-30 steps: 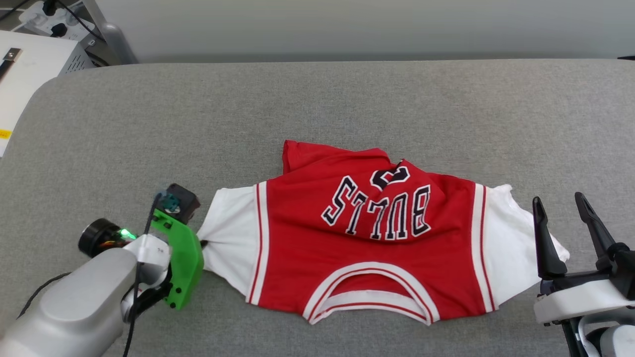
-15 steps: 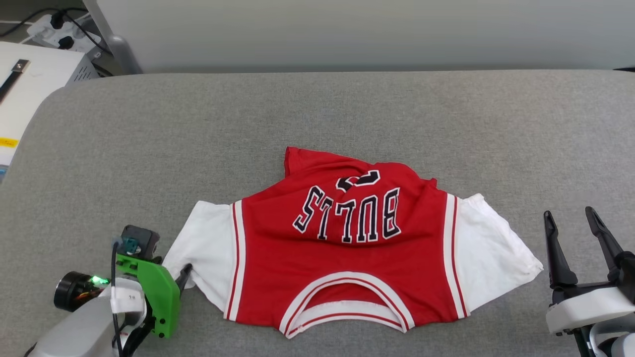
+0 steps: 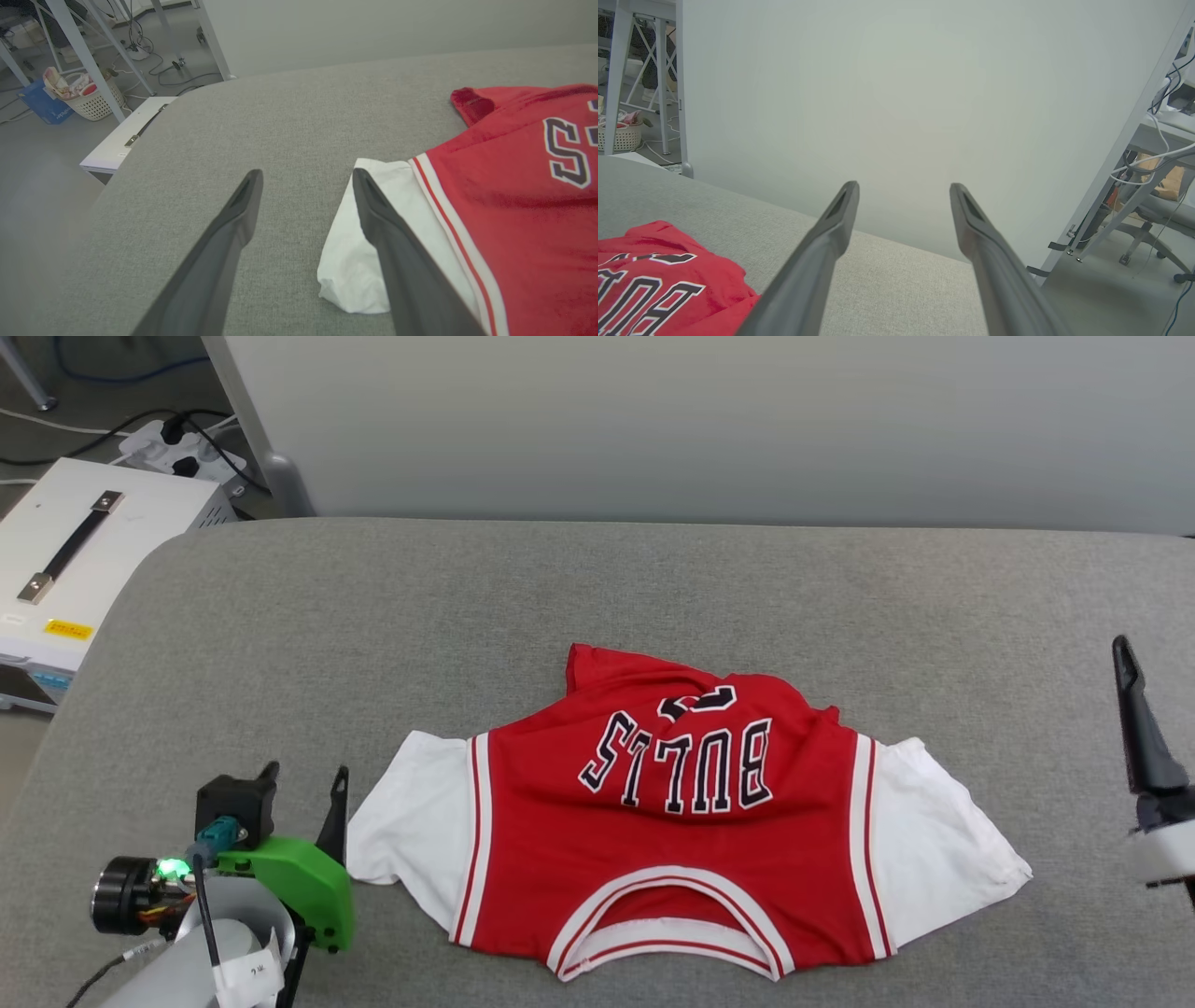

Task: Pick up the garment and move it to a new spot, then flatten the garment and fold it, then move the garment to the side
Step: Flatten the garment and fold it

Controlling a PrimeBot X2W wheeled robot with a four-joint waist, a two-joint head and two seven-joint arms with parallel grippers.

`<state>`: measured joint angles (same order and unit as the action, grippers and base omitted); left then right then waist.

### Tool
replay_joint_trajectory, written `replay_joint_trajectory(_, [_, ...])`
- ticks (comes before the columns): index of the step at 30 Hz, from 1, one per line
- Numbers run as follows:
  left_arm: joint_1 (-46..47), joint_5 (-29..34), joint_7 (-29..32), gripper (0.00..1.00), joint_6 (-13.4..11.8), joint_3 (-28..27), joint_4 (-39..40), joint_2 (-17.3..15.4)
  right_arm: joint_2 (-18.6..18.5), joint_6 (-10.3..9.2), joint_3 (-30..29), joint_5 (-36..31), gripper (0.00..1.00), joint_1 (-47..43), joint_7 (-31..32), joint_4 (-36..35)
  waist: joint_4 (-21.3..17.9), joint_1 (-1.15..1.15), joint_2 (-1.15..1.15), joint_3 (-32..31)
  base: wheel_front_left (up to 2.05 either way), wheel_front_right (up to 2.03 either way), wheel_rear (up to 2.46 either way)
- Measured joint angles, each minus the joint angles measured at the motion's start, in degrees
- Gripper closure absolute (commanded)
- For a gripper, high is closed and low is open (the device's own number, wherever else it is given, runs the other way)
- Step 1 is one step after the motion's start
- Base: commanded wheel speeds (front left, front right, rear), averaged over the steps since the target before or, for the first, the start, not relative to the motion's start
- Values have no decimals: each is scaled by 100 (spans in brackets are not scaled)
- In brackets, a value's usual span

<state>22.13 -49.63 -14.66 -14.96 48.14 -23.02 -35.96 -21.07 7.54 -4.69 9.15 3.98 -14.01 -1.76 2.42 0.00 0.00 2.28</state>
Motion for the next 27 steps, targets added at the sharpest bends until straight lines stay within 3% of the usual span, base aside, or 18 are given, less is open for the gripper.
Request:
replay_joint_trajectory(3, [-291, 471, -1, 0, -401, -548, 723, -23, -430, 0, 178, 181, 0, 305, 344, -118, 55, 0, 0, -12, 0, 0, 0])
replay_joint_trajectory(4, [-717, 939, -1, 0, -631, -1005, 1341, 27, -931, 0, 573, 664, 0, 541, 1038, -158, 100, 0, 0, 9, 0, 0, 0])
replay_joint_trajectory(5, [-1088, 1322, -1, 0, -699, -1401, 1780, 190, -1347, 0, 978, 1251, 0, 723, 1820, -164, 134, 0, 0, 55, 0, 0, 0])
replay_joint_trajectory(12, [-1699, 2114, -1, 0, -648, -2143, 2286, 773, -2321, 0, 2033, 2486, 0, 901, 3883, -145, 220, 0, 0, 232, 0, 0, 0])
replay_joint_trajectory(19, [-1882, 2636, -1, 0, -292, -2604, 2335, 1263, -2735, 0, 2633, 3372, 0, 912, 5537, 208, 337, 0, 0, 490, 0, 0, 0])
replay_joint_trajectory(27, [-1878, 3025, -1, 0, 45, -2980, 2406, 1557, -2647, 0, 3031, 3414, 0, 1120, 5701, 939, 483, 0, 0, 875, 0, 0, 0])
